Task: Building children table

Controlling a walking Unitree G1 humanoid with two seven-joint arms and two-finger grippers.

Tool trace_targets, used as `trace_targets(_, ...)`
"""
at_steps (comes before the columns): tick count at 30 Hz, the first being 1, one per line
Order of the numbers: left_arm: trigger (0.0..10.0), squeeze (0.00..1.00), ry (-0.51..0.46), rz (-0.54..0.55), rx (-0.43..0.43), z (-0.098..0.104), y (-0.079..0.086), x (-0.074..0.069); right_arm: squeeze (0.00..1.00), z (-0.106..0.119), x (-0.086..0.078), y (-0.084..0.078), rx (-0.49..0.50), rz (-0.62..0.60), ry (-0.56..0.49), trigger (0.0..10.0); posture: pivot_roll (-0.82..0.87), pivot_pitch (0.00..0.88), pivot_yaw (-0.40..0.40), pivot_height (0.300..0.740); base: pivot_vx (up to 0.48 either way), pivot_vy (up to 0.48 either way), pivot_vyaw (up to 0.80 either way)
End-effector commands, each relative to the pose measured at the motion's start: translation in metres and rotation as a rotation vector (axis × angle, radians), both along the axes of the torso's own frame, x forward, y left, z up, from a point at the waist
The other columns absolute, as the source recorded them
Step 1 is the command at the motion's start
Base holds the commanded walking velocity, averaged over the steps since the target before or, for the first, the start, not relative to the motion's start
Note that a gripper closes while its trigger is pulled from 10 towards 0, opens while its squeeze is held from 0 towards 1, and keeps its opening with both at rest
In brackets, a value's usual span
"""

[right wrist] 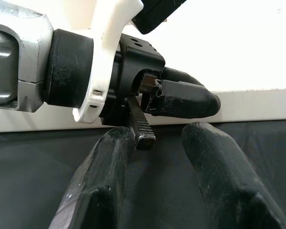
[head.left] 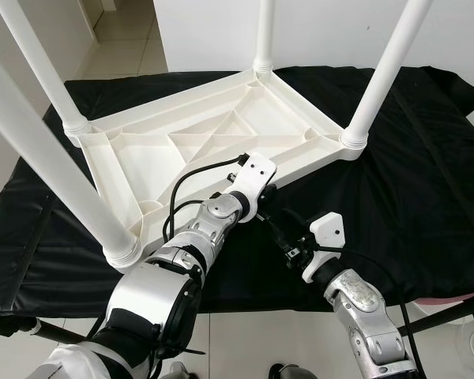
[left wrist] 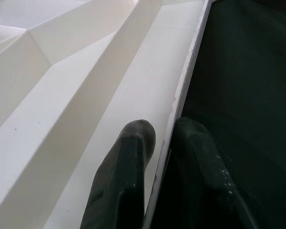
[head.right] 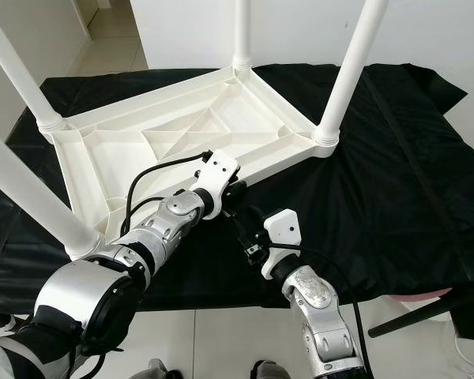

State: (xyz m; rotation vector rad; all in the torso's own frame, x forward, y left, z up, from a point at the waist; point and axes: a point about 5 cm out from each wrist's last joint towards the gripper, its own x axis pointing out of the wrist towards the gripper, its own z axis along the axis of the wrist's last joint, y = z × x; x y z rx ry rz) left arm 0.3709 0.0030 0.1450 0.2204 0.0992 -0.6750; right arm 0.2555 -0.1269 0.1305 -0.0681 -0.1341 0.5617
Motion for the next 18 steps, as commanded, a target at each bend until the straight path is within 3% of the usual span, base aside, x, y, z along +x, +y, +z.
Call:
trace_targets(1, 9.3, 0.0, -0.025, 0.097, -0.031, -0.001, 0.003, 0.001, 0.0, -0.005, -0.001, 0.002, -0.006, -0.002, 0.01, 10.0, -0.14, 0.065, 0.089, 0.74, 0.0, 0.0, 0.0)
trace_targets(2, 9.3, 0.0, -0.025, 0.097, -0.031, -0.001, 0.003, 0.001, 0.0, -0.005, -0.001, 0.002, -0.006, -0.002, 0.01, 10.0, -0.14, 0.065, 0.089, 0.74, 0.0, 0.0, 0.0)
trace_targets(3, 10.0, 0.0, -0.03, 0.072, -0.033, -0.001, 0.0, -0.001, 0.0, -0.005, -0.001, 0.001, -0.004, -0.005, 0.009, 10.0, -0.14, 0.065, 0.088, 0.74, 0.0, 0.0, 0.0)
trace_targets(5, 10.0, 0.0, -0.038, 0.036, -0.041, -0.001, -0.002, -0.003, 0.0, -0.005, 0.0, 0.002, -0.003, -0.007, 0.008, 10.0, -0.14, 0.065, 0.088, 0.74, 0.0, 0.0, 0.0)
trace_targets(6, 10.0, 0.19, -0.047, 0.005, -0.049, 0.0, -0.003, -0.004, 0.0, -0.005, 0.001, 0.003, -0.002, -0.004, 0.009, 10.0, -0.13, 0.06, 0.081, 0.74, 0.0, 0.0, 0.0)
trace_targets(7, 10.0, 1.0, -0.057, -0.028, -0.062, 0.001, -0.003, -0.005, 0.0, -0.006, 0.001, 0.004, -0.002, -0.001, 0.009, 10.0, -0.12, 0.058, 0.077, 0.74, 0.0, 0.0, 0.0)
trace_targets(10, 10.0, 1.0, -0.076, -0.078, -0.091, 0.003, -0.001, -0.007, 0.0, -0.006, 0.002, 0.005, -0.003, 0.004, 0.009, 10.0, -0.12, 0.056, 0.075, 0.74, 0.0, 0.0, 0.0)
trace_targets(12, 10.0, 1.0, -0.146, -0.149, -0.104, 0.009, -0.001, -0.011, 0.0, -0.005, 0.004, 0.005, 0.0, 0.0, 0.003, 10.0, -0.11, 0.051, 0.069, 0.74, 0.0, 0.0, 0.0)
trace_targets(15, 10.0, 1.0, -0.146, -0.149, -0.104, 0.009, -0.001, -0.011, 0.0, -0.005, 0.004, 0.005, 0.0, 0.0, 0.003, 10.0, -0.11, 0.051, 0.069, 0.74, 0.0, 0.0, 0.0)
trace_targets(16, 10.0, 0.95, -0.168, -0.172, -0.126, 0.012, 0.001, -0.012, 0.0, -0.005, 0.006, 0.005, 0.004, -0.008, 0.0, 10.0, -0.1, 0.05, 0.067, 0.74, 0.0, 0.0, 0.0)
trace_targets(17, 10.0, 0.0, -0.238, -0.183, -0.17, 0.022, 0.011, -0.015, 0.0, -0.003, 0.011, 0.004, 0.018, -0.026, -0.011, 10.0, -0.08, 0.049, 0.057, 0.74, 0.0, 0.0, 0.0)
trace_targets(18, 10.0, 0.0, -0.238, -0.183, -0.17, 0.022, 0.011, -0.015, 0.0, -0.003, 0.011, 0.004, 0.018, -0.026, -0.011, 10.0, -0.08, 0.049, 0.057, 0.74, 0.0, 0.0, 0.0)
